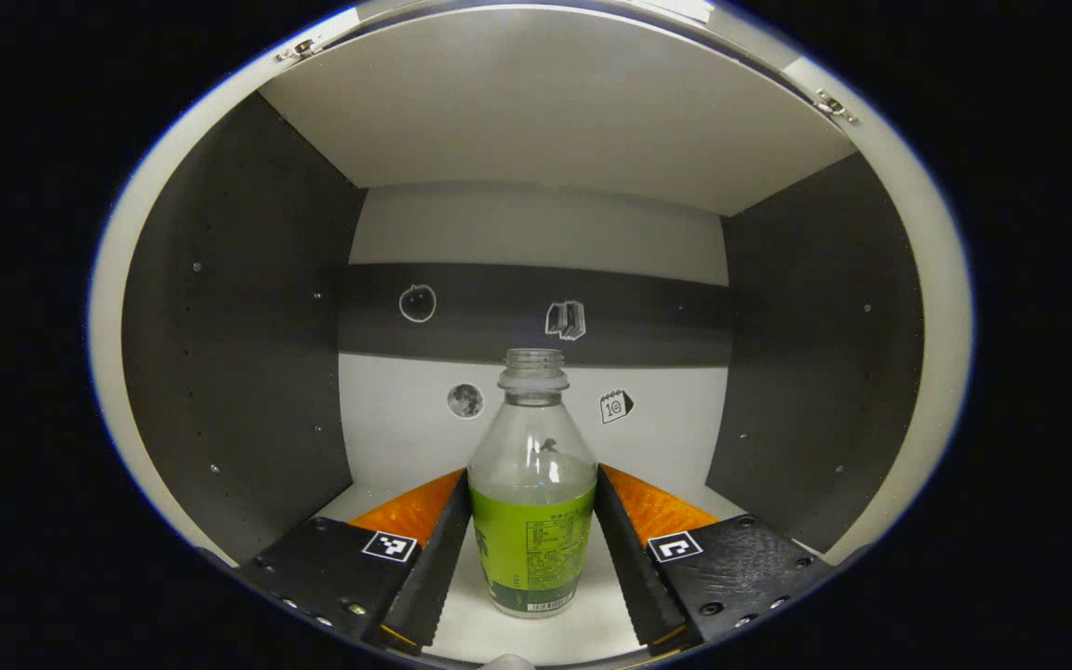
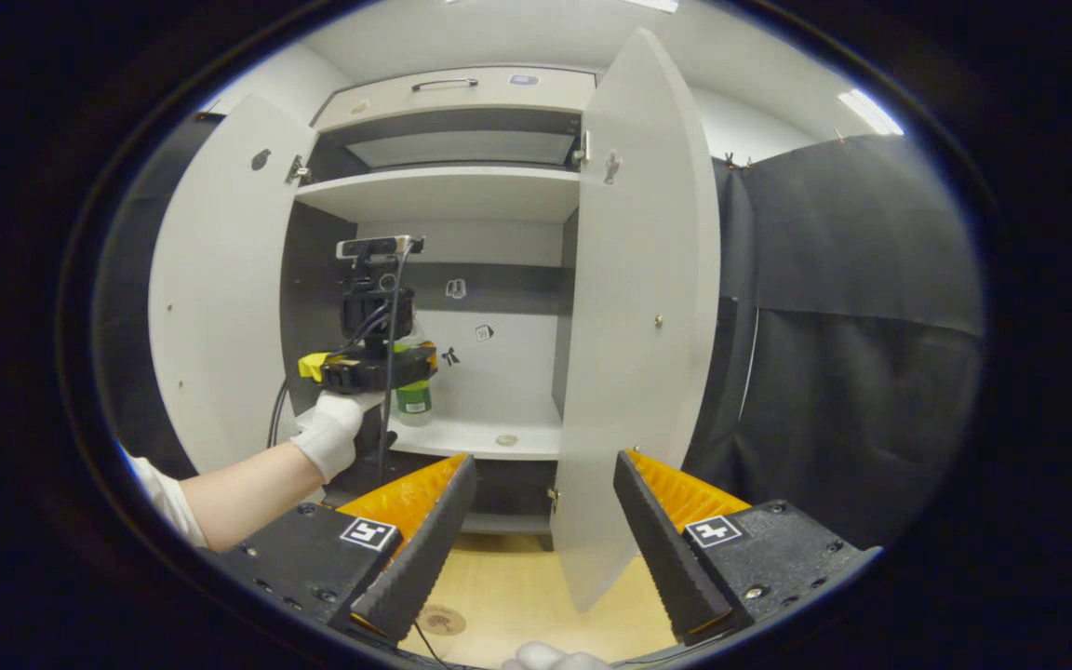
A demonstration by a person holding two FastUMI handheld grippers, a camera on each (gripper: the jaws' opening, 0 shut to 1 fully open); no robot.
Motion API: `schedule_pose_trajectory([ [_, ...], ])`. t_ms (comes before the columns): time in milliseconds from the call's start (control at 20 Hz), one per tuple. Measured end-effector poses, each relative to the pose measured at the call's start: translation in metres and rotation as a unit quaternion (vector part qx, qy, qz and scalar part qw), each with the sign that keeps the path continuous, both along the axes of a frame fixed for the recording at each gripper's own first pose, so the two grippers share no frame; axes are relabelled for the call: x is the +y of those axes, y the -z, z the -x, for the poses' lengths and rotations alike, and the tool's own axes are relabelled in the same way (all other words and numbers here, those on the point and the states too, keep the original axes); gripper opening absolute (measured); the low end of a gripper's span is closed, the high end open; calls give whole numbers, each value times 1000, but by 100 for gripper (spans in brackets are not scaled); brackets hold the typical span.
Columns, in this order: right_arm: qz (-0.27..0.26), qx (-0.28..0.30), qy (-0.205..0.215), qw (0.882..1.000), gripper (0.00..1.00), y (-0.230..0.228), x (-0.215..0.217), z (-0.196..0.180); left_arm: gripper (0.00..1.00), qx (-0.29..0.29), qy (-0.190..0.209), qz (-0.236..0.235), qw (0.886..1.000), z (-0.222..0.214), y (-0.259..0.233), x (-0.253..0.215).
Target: Grasp the bottle in the cabinet with the left hand and place it on the coaster, then close the right door with the right hand and the left door with the left hand.
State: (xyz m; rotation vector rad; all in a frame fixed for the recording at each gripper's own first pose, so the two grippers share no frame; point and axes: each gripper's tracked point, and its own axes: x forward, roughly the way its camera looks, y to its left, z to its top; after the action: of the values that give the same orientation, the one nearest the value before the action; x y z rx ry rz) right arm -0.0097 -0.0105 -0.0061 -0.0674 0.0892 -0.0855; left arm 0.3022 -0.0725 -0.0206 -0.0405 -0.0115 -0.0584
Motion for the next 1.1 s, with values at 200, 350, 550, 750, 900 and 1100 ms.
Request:
schedule_pose_trajectory([
  [200, -6, -3, -1, 1000, 98, 3, -5, 7, 75, -33, 34, -19, 999, 68, -16, -11],
  [350, -10, -3, 0, 1000, 98, 8, -12, 14, 75, -34, 56, -22, 998, 117, -4, -19],
  [550, -15, 1, 3, 1000, 98, 19, -21, 25, 75, -23, 81, -11, 996, 186, 33, -36],
  [750, -14, 8, 4, 1000, 98, 30, -30, 36, 75, -7, 109, -20, 994, 239, 95, -50],
  [900, -4, 17, 14, 1000, 98, 38, -41, 42, 75, -1, 140, -9, 990, 269, 136, -59],
  [1100, 4, 40, 24, 999, 98, 52, -52, 46, 75, 2, 163, 1, 987, 298, 187, -66],
])
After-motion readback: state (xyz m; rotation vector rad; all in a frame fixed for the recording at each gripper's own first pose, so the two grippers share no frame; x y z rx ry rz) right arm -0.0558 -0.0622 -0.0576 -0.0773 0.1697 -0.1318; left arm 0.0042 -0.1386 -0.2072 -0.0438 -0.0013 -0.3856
